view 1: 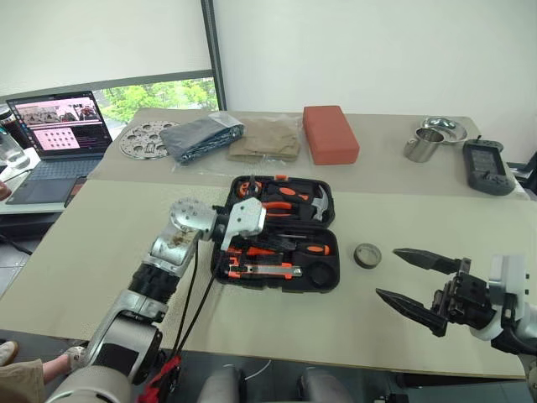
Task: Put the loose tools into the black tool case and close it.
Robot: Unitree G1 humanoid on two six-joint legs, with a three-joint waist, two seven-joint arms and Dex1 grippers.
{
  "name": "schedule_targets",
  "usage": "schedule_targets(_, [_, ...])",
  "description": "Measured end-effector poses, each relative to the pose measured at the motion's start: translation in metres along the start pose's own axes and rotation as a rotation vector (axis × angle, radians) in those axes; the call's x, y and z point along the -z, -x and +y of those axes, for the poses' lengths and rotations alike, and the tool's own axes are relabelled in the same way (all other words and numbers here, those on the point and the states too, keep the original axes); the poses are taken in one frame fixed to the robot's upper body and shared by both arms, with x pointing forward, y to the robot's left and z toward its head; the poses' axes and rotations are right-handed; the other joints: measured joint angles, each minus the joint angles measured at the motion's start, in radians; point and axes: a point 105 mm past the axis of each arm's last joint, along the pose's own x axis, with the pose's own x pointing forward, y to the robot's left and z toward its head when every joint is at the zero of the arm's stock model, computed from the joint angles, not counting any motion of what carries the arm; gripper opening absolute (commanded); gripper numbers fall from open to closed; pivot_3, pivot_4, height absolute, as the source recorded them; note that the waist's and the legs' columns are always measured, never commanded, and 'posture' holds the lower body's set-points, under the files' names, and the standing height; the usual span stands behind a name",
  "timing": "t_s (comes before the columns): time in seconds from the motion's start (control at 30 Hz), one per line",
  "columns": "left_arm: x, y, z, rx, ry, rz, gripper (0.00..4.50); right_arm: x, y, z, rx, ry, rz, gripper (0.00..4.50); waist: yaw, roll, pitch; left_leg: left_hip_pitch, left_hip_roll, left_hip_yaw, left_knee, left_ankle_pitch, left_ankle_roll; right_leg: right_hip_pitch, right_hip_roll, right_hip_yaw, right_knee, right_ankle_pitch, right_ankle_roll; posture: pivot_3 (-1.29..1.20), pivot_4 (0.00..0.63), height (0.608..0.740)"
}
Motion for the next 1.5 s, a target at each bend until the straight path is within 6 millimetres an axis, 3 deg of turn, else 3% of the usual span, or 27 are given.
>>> schedule_targets(0.2, [0.024, 0.006, -0.008, 0.028, 0.031, 0.061, 0.02, 0.001, 0.001, 0.001, 0.002, -0.006, 0.003, 4.50, 0.002, 0.000, 0.000, 0.000, 0.000, 0.000, 0.000, 0.000, 0.000, 0.000, 0.000, 0.000, 0.000, 0.000, 0.000, 0.00, 0.150, 0.740])
schedule_targets(0.63, [0.041, 0.005, -0.015, 0.075, -0.016, 0.122, 0.02, 0.001, 0.001, 0.002, 0.006, -0.006, 0.006, 4.50, 0.000, 0.000, 0.000, 0.002, 0.000, 0.000, 0.000, 0.000, 0.000, 0.002, 0.000, 0.000, 0.000, 0.000, 0.000, 0.00, 0.150, 0.740])
schedule_targets(0.87, [0.053, 0.003, -0.017, 0.069, 0.062, 0.131, 0.02, 0.001, 0.001, 0.001, 0.010, -0.005, 0.005, 4.50, -0.002, 0.000, -0.001, 0.003, 0.000, 0.000, 0.000, 0.000, 0.000, 0.002, 0.000, 0.000, 0.001, 0.000, 0.000, 0.00, 0.150, 0.740])
schedule_targets(1.27, [0.056, 0.002, -0.018, 0.053, 0.074, 0.114, 0.02, 0.000, 0.000, 0.001, 0.016, 0.002, 0.008, 4.50, -0.001, 0.000, -0.007, 0.004, 0.000, 0.000, 0.000, 0.000, 0.000, 0.003, 0.000, 0.001, 0.001, -0.001, 0.002, 0.00, 0.150, 0.740])
schedule_targets(1.4, [0.050, 0.005, -0.014, 0.032, 0.103, 0.105, 0.02, 0.000, -0.005, -0.008, 0.030, 0.031, 0.076, 4.50, -0.005, 0.000, -0.007, 0.002, 0.000, 0.000, 0.001, 0.000, 0.000, 0.001, 0.000, 0.001, 0.002, -0.001, 0.002, 0.00, 0.150, 0.740])
schedule_targets(1.5, [0.041, 0.012, -0.007, -0.011, 0.141, 0.092, 0.65, 0.005, -0.008, -0.019, 0.037, 0.082, 0.191, 4.50, -0.004, -0.001, -0.006, 0.000, 0.000, 0.000, 0.000, 0.001, 0.002, -0.001, 0.000, 0.000, 0.002, -0.001, 0.002, 0.00, 0.150, 0.740])
